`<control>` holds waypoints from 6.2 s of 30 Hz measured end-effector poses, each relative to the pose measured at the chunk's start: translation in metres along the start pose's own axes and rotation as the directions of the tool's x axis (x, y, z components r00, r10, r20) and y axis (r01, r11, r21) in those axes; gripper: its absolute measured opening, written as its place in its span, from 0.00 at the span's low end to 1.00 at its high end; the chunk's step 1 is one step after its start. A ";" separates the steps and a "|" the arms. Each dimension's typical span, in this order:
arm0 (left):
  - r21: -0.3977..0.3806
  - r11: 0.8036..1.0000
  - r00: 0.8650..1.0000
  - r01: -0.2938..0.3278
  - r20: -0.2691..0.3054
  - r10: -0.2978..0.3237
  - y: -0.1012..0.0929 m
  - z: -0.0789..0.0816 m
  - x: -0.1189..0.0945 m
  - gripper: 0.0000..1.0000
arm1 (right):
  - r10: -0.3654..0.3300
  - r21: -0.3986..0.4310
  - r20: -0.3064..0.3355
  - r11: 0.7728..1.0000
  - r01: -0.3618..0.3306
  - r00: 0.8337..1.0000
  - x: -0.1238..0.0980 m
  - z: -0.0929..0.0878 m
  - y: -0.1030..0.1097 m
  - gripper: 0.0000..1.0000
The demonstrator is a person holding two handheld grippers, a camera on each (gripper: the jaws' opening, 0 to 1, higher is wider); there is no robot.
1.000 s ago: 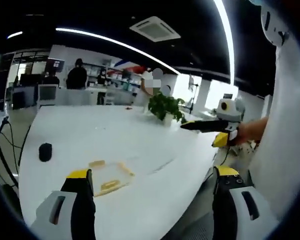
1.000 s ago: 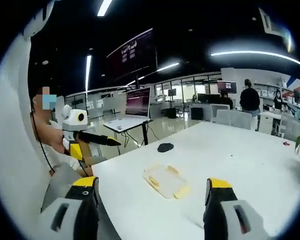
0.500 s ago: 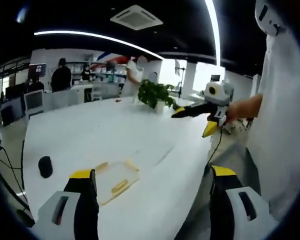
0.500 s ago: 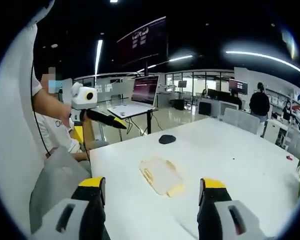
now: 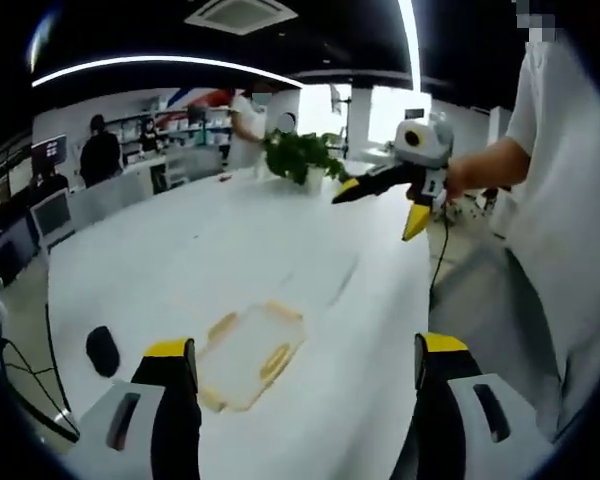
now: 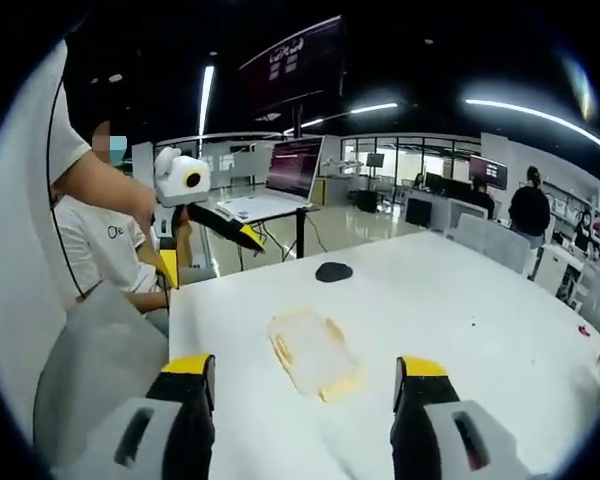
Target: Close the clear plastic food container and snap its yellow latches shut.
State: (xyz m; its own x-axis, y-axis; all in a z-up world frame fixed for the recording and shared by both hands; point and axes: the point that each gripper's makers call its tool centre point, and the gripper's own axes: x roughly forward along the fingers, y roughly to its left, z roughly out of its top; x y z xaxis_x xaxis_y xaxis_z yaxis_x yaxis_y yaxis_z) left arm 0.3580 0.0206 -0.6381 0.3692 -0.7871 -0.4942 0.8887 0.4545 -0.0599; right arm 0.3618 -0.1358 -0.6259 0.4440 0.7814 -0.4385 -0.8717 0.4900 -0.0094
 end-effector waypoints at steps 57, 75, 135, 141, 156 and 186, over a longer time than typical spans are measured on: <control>0.378 0.893 0.842 0.245 -0.540 -0.002 0.101 -0.107 0.049 0.62 | 0.092 -0.222 -0.382 0.957 -0.188 0.920 0.102 -0.085 -0.036 0.55; 0.385 0.883 0.825 0.270 -0.564 -0.006 0.118 -0.118 0.061 0.56 | 0.114 -0.227 -0.448 0.945 -0.236 0.887 0.118 -0.105 -0.044 0.49; 0.301 0.871 0.777 0.389 -0.615 -0.134 0.109 -0.135 0.080 0.39 | 0.223 -0.209 -0.548 0.897 -0.390 0.807 0.140 -0.129 -0.043 0.38; 0.295 0.874 0.781 0.387 -0.609 -0.140 0.110 -0.136 0.080 0.39 | 0.244 -0.207 -0.568 0.882 -0.423 0.786 0.141 -0.128 -0.041 0.38; 0.292 0.879 0.779 0.377 -0.614 -0.130 0.109 -0.136 0.080 0.37 | 0.239 -0.206 -0.567 0.885 -0.417 0.788 0.140 -0.128 -0.041 0.37; 0.274 0.890 0.768 0.365 -0.629 -0.121 0.083 -0.091 0.049 0.37 | 0.267 -0.241 -0.544 0.859 -0.453 0.796 0.099 -0.076 -0.033 0.37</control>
State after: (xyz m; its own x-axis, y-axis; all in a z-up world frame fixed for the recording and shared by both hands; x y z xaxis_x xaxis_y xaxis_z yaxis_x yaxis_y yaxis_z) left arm 0.4248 0.0577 -0.7464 0.0049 -0.3965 -0.9180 1.0000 0.0033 0.0039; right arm 0.4192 -0.1039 -0.7376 0.0079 0.5426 -0.8400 -0.9993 -0.0261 -0.0262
